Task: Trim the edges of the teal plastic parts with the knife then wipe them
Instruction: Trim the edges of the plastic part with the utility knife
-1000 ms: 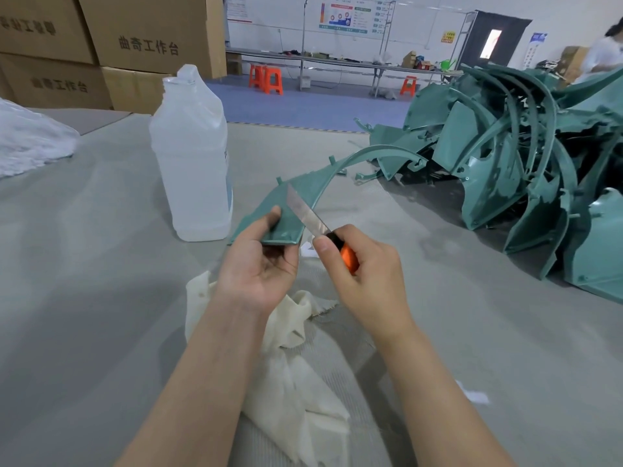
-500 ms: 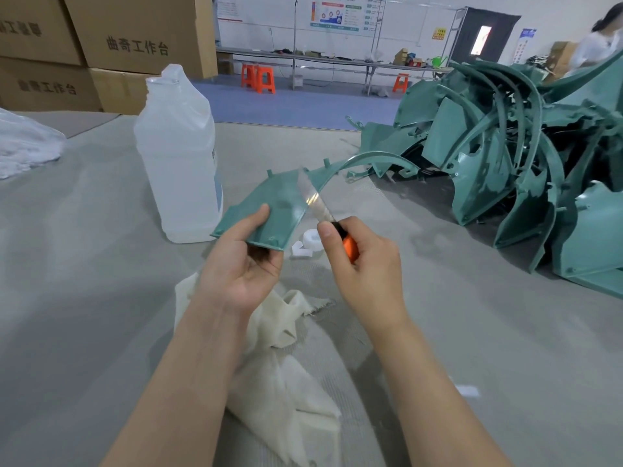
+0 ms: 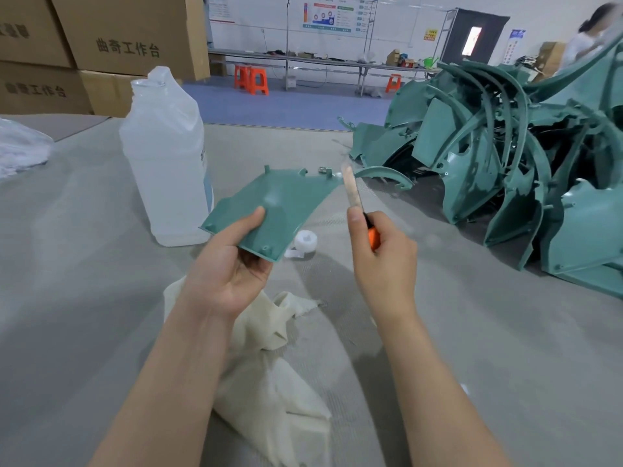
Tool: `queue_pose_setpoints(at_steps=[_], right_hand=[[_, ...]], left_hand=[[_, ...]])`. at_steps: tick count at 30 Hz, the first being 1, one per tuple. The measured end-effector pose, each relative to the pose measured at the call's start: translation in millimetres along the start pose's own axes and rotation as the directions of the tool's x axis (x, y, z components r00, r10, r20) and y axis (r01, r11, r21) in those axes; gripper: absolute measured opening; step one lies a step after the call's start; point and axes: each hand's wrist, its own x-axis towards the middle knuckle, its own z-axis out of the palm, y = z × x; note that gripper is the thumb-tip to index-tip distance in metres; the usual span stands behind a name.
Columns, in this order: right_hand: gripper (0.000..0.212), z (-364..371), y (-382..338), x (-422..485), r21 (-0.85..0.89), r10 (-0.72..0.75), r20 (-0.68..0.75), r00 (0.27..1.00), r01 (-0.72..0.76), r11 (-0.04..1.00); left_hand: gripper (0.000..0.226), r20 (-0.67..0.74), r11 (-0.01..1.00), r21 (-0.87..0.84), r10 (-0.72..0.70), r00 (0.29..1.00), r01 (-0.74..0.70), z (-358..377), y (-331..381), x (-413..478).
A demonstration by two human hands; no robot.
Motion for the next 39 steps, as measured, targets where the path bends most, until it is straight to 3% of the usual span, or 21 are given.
queue_pose_setpoints(at_steps=[10, 12, 15, 18, 20, 24, 28, 34, 39], right_hand=[[0.049, -16, 14, 18, -0.038, 0.148, -0.083, 0.985, -0.151, 0.988], [0.039, -21, 10, 19, 0.11, 0.213, -0.041, 0.976, -0.207, 0.972], [0.029, -27, 1, 20, 0.451, 0.321, 0.132, 0.938, -0.345, 0.823], [0.027, -28, -9, 17, 0.573, 0.281, 0.264, 0.923, -0.384, 0.724], [0.03, -28, -12, 15, 0.617, 0.245, 0.275, 0.93, -0.366, 0.697], [0.038, -25, -11, 12, 0.577, 0.197, 0.249, 0.948, -0.309, 0.756], [0.03, -22, -10, 10, 0.502, 0.157, 0.261, 0.953, -0.273, 0.821], [0.005, -14, -4, 8, 0.355, 0.131, 0.248, 0.96, -0.216, 0.91], [0.025, -5, -1, 7, 0.275, 0.195, 0.157, 0.968, -0.232, 0.933]], left_hand=[[0.024, 0.152, 0.992, 0.108, 0.046, 0.987, -0.063, -12, 15, 2], [0.024, 0.136, 0.993, 0.106, 0.042, 0.99, -0.057, -13, 16, 2], [0.022, 0.053, 0.998, 0.053, 0.016, 0.998, -0.019, -16, 17, 5], [0.012, -0.006, 0.999, 0.03, -0.031, 0.999, 0.031, -19, 16, 8], [0.01, -0.042, 0.998, 0.028, -0.055, 0.998, 0.056, -21, 15, 10], [0.006, -0.121, 0.997, 0.025, -0.067, 0.99, 0.07, -23, 13, 14], [0.005, -0.169, 0.998, 0.001, -0.067, 0.983, 0.068, -25, 12, 15], [0.013, -0.105, 0.99, -0.058, -0.137, 0.985, 0.131, -26, 12, 15], [0.026, -0.039, 0.985, -0.034, -0.17, 0.985, 0.169, -25, 10, 14]])
